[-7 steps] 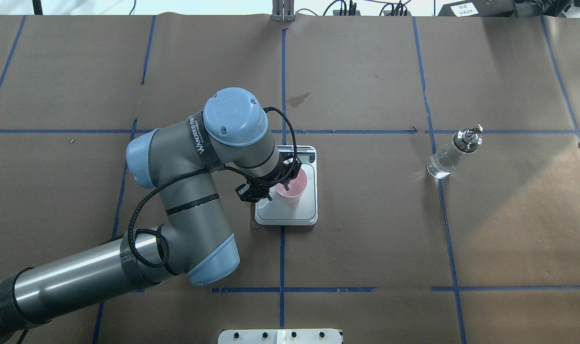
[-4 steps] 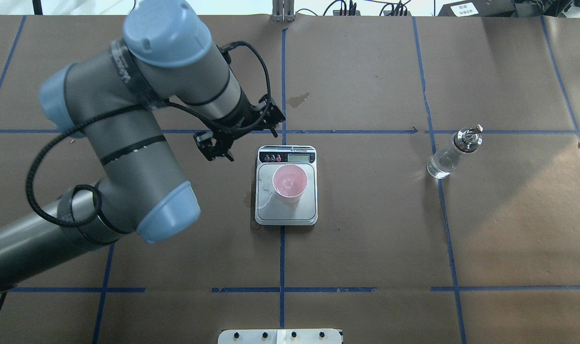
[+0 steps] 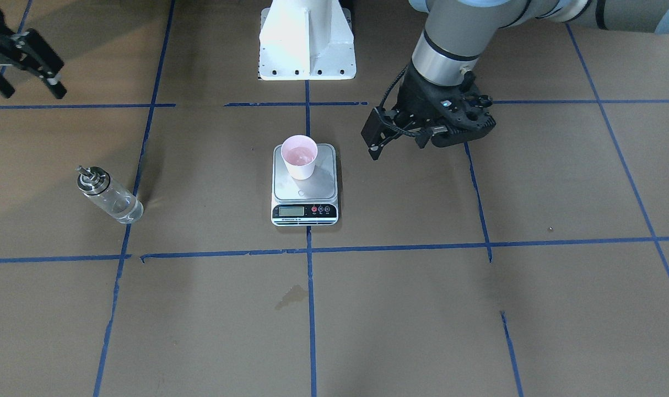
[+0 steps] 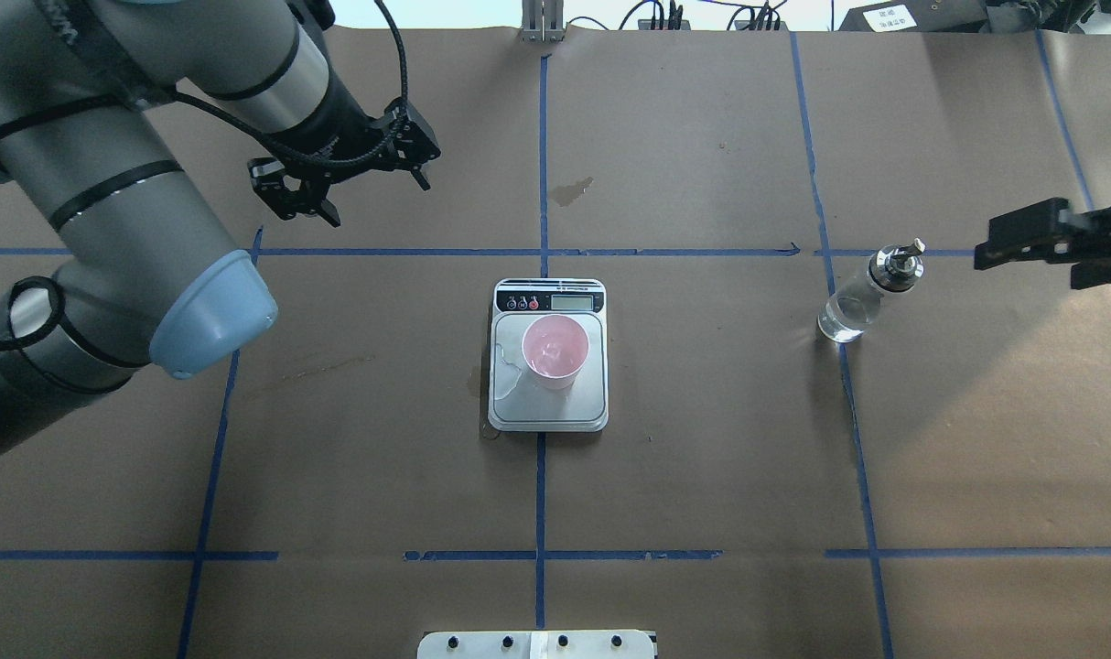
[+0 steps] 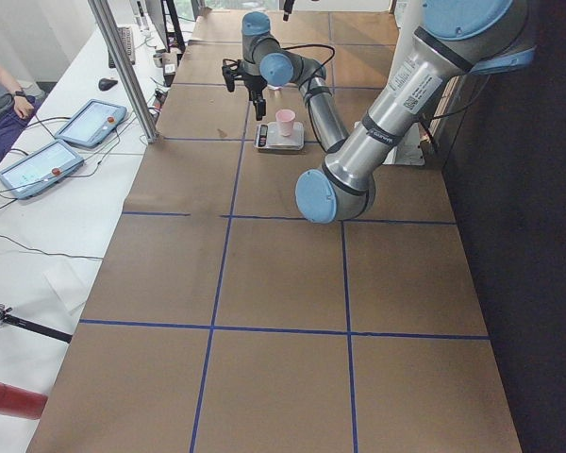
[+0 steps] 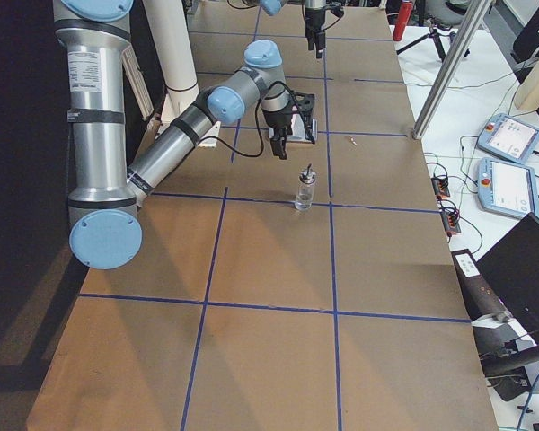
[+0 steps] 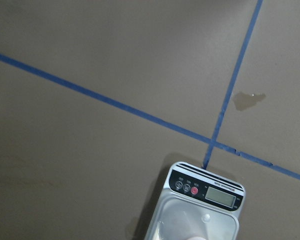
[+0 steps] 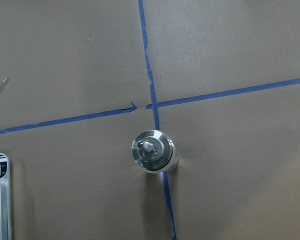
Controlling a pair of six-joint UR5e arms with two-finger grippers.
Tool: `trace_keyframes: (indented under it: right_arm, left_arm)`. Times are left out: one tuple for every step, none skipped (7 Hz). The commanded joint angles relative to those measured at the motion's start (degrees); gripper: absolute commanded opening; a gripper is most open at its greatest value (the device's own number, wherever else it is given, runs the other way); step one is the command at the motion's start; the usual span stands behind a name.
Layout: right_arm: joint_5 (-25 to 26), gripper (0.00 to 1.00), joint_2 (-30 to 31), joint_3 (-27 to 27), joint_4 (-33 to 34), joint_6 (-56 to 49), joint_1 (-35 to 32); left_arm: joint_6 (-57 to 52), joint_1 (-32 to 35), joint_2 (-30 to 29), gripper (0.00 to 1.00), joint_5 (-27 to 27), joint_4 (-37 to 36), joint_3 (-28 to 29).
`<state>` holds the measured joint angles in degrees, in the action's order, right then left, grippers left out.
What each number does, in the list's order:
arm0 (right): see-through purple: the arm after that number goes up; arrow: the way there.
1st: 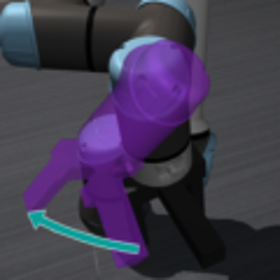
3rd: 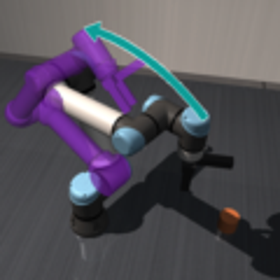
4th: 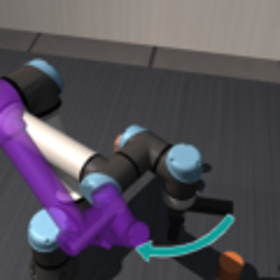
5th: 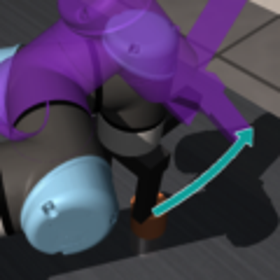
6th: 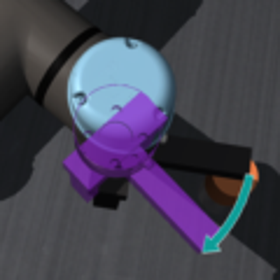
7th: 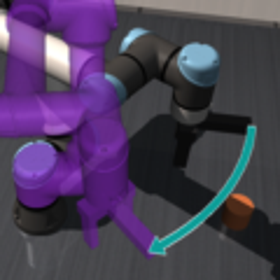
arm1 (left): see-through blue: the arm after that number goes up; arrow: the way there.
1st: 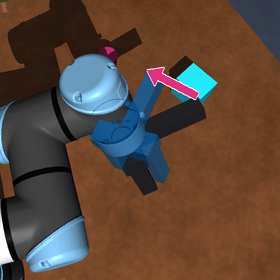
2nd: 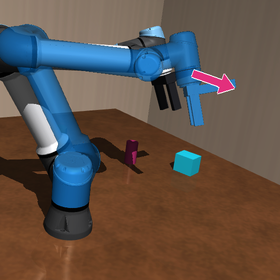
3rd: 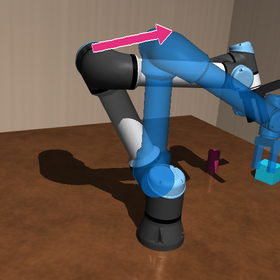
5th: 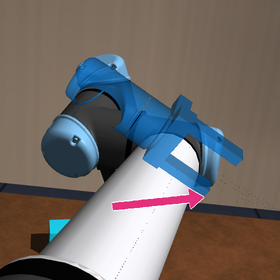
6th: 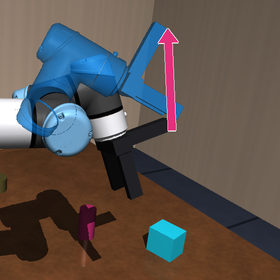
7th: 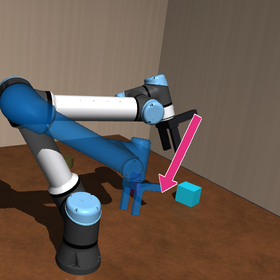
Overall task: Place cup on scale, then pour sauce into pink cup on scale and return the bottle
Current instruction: 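Withdraw the left arm while the right gripper reaches and grasps the glass bottle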
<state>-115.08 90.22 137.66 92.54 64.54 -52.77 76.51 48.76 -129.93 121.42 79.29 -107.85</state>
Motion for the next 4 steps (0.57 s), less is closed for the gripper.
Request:
trace_keyframes:
  right_arm:
    - [25.2, 1.00, 7.5, 2.3, -11.4, 13.2, 19.6]
    - [30.0, 1.00, 10.1, 1.0, -16.6, 13.3, 21.8]
    - [34.4, 1.00, 10.1, -1.1, -17.7, 13.3, 23.3]
    - [42.3, 1.00, 10.1, -3.8, -18.4, 13.4, 27.0]
  left_arm:
    - [-8.5, 4.4, 4.6, 1.00, 0.0, -0.7, -2.8]
    - [-13.4, 6.3, 6.3, 1.00, 0.0, -0.8, -2.9]
    - [-21.3, 9.8, 9.8, 1.00, 0.0, -0.8, -3.2]
    - [-29.8, 14.1, 13.5, 1.00, 0.0, -0.7, -3.2]
